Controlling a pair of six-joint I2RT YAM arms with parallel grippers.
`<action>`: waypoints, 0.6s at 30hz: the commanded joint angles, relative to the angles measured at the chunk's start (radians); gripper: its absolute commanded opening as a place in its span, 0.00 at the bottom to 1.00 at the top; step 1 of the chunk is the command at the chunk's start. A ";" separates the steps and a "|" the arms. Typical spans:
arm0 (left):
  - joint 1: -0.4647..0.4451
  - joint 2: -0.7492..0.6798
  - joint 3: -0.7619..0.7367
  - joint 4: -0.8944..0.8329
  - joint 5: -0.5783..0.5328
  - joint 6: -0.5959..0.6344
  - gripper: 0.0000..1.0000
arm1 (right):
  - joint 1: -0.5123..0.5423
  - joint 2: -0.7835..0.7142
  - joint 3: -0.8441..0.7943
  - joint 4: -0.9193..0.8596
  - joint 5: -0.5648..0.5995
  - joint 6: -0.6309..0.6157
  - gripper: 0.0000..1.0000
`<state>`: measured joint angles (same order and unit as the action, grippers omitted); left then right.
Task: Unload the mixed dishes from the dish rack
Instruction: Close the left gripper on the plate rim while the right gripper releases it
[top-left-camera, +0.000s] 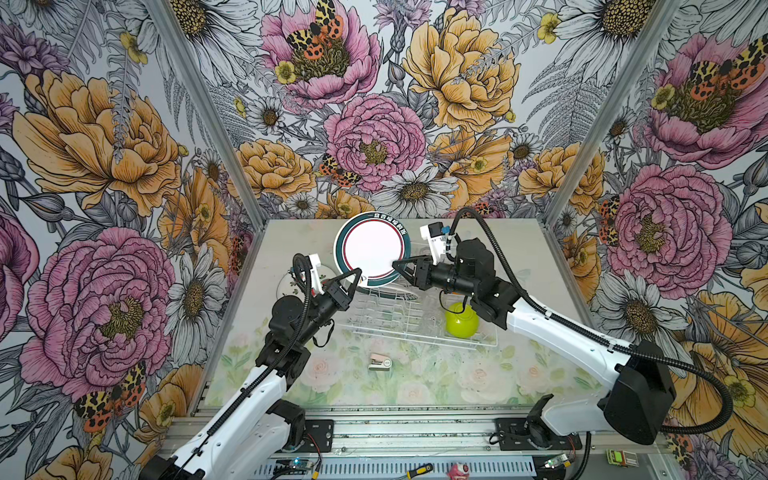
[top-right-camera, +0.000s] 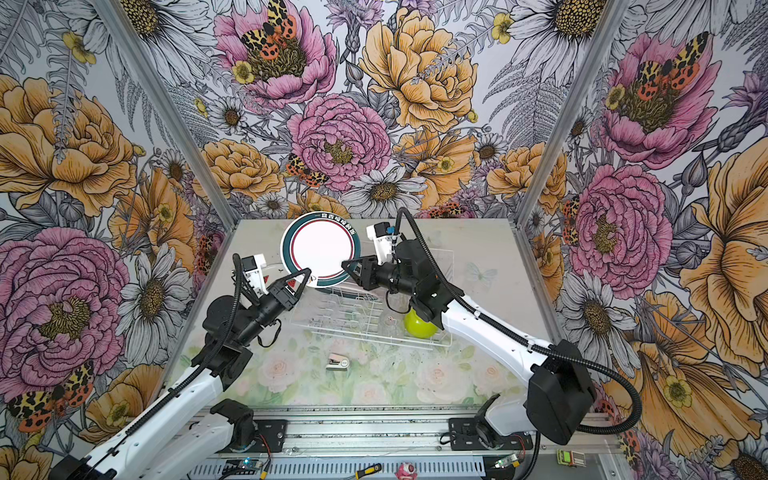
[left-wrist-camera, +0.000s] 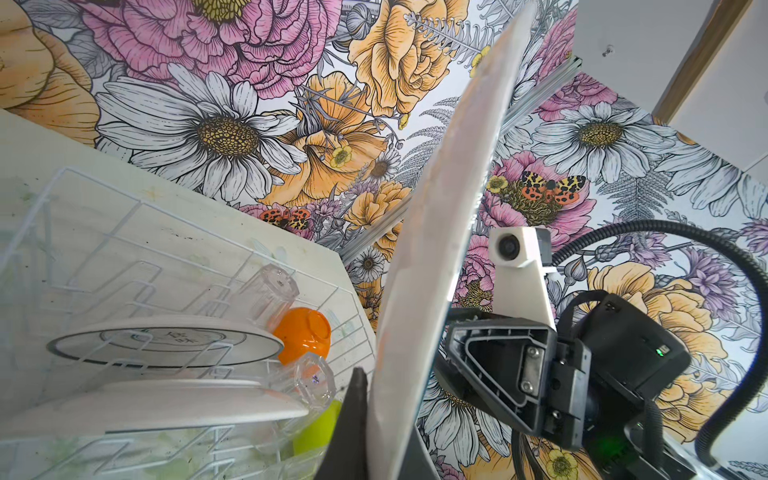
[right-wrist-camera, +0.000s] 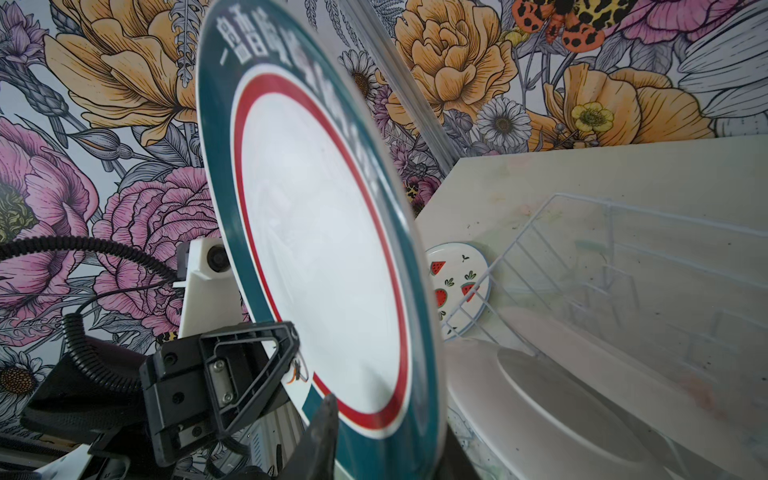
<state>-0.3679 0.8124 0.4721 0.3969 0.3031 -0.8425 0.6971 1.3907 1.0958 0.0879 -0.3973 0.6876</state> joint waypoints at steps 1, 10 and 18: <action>0.019 0.007 0.026 -0.046 -0.054 0.046 0.00 | 0.009 -0.013 -0.004 0.065 -0.011 -0.022 0.34; 0.041 0.023 0.042 -0.042 -0.055 0.050 0.00 | -0.002 -0.037 -0.034 0.043 0.040 -0.043 0.62; 0.056 0.046 0.082 -0.089 -0.072 0.061 0.00 | -0.005 -0.058 -0.063 0.006 0.091 -0.089 0.72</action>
<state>-0.3260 0.8608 0.5003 0.2901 0.2588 -0.8097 0.6941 1.3609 1.0519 0.0956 -0.3424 0.6338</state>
